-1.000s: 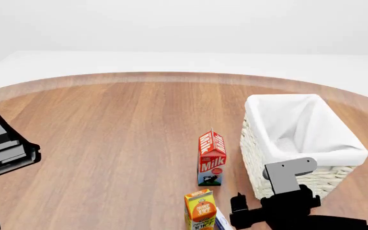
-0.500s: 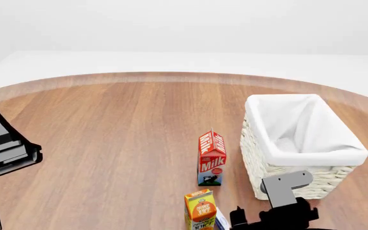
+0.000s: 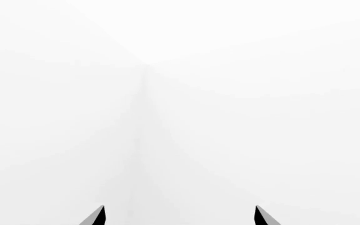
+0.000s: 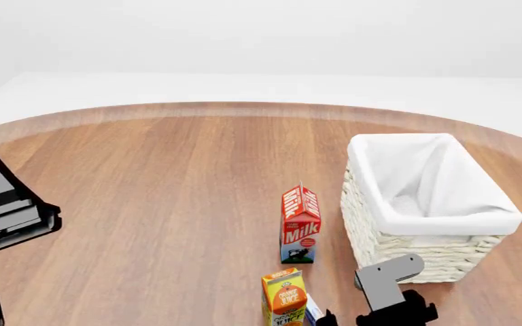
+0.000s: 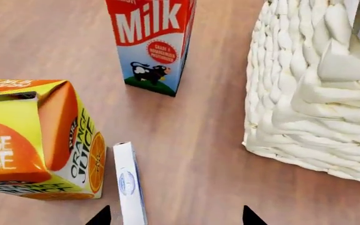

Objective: Pick up the cream cheese box and the butter, and put them in the basket.

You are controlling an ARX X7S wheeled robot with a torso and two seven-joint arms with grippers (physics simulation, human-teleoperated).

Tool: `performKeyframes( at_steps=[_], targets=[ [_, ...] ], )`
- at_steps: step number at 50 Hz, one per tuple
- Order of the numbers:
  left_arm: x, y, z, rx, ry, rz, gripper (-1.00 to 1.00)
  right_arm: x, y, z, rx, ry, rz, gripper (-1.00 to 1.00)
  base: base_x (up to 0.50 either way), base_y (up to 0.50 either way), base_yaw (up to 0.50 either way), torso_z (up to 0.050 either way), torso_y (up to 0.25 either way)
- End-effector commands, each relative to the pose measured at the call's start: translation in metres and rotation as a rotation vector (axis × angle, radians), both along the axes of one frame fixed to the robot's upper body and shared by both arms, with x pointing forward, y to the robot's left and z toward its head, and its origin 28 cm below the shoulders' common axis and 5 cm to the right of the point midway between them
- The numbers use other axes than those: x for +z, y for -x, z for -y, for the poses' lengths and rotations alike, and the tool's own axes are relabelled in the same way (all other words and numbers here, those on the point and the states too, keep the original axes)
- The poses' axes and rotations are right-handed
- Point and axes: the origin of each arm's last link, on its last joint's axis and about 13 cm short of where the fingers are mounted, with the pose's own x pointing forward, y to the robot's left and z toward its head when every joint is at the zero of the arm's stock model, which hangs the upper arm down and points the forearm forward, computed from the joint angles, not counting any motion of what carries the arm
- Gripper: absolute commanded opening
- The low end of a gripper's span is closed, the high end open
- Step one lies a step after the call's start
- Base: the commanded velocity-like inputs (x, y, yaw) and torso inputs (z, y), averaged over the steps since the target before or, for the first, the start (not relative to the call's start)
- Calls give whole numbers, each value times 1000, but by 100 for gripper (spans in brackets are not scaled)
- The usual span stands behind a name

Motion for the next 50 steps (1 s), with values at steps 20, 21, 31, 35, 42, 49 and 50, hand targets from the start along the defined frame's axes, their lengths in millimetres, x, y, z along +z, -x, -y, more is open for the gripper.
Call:
performKeyframes(
  at_steps=[20, 21, 31, 35, 42, 49, 50],
  targets=[
    [1, 2, -2, -1, 0, 11, 100, -9, -4, -9, 78, -7, 4, 100, 0, 0, 0, 0, 0],
    [1, 2, -2, -1, -1, 10, 100, -9, -4, -9, 78, -7, 2, 100, 0, 0, 0, 0, 0],
    [0, 2, -2, -1, 0, 10, 100, -13, -8, -10, 88, 4, -3, 100, 0, 0, 0, 0, 0],
    [-1, 1, -2, -1, 1, 8, 100, -16, -8, -12, 101, 8, -9, 100, 0, 0, 0, 0, 0],
    [-1, 1, -2, 0, 2, 8, 100, -22, -9, -13, 111, 17, -21, 100, 0, 0, 0, 0, 0],
    [-1, 1, -2, 0, 2, 7, 100, -27, -9, -15, 127, 21, -32, 100, 0, 0, 0, 0, 0],
    [-1, 1, -2, 0, 3, 6, 100, -27, -9, -15, 128, 20, -33, 100, 0, 0, 0, 0, 0]
  ],
)
